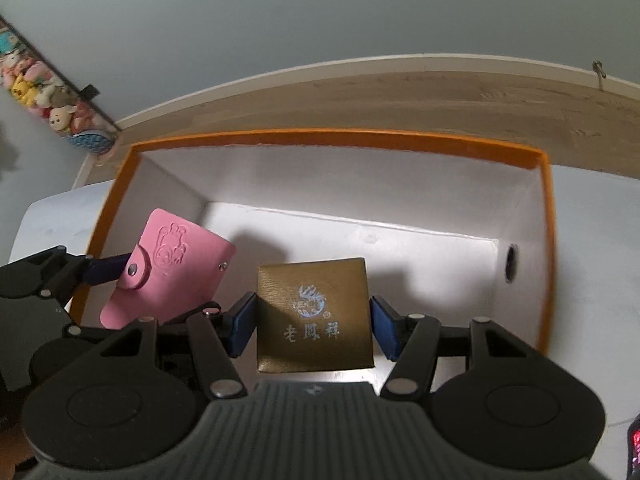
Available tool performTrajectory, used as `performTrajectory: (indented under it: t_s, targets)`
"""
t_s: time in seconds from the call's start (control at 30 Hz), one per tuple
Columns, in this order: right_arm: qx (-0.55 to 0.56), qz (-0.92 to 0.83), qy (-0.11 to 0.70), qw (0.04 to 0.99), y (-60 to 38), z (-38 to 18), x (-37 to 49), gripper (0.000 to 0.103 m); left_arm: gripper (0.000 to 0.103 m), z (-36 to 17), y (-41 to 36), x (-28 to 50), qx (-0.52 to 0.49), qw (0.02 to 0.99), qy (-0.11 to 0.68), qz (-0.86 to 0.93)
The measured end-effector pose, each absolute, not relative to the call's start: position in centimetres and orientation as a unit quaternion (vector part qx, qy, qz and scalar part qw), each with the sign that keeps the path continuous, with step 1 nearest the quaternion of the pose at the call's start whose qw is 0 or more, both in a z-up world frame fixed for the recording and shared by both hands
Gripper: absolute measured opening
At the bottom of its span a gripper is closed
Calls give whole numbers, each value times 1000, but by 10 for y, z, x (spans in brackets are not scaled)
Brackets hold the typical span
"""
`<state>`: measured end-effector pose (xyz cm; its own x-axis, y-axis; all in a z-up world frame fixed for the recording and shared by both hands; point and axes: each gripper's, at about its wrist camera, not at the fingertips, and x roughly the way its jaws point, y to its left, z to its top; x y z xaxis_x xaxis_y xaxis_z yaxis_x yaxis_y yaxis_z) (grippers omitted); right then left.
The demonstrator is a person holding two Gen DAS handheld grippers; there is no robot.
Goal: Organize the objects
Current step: 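Lower the wallet into the orange box with the left tool while the right tool lowers the gold box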
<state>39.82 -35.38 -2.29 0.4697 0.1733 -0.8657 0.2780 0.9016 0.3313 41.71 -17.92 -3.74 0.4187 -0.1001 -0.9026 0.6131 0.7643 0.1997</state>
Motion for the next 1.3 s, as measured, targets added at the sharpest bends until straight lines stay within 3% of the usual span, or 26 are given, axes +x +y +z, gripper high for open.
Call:
performTrajectory:
  t_s: [0.27, 0.6, 0.8, 1.03, 1.13, 1.2, 1.3]
  targets:
    - [254, -64, 513, 817, -354, -41, 414, 62, 91, -55, -194, 434, 262, 803, 489, -217]
    - [300, -83, 491, 814, -349, -51, 418, 62, 92, -75, -213, 423, 342, 804, 445, -199]
    - [356, -73, 482, 797, -354, -58, 405, 68, 98, -81, -215, 414, 360, 808, 421, -200]
    - [369, -65, 461, 805, -360, -46, 382, 70, 98, -65, -202, 412, 311, 831, 415, -200]
    - [344, -54, 462, 816, -360, -32, 370, 70, 96, -56, -198, 404, 309, 818, 435, -213]
    - [313, -49, 464, 827, -359, -22, 364, 68, 86, -55, -201, 400, 304, 803, 463, -222]
    - [277, -45, 470, 837, -362, -14, 359, 54, 81, -53, -185, 395, 285, 771, 504, -265]
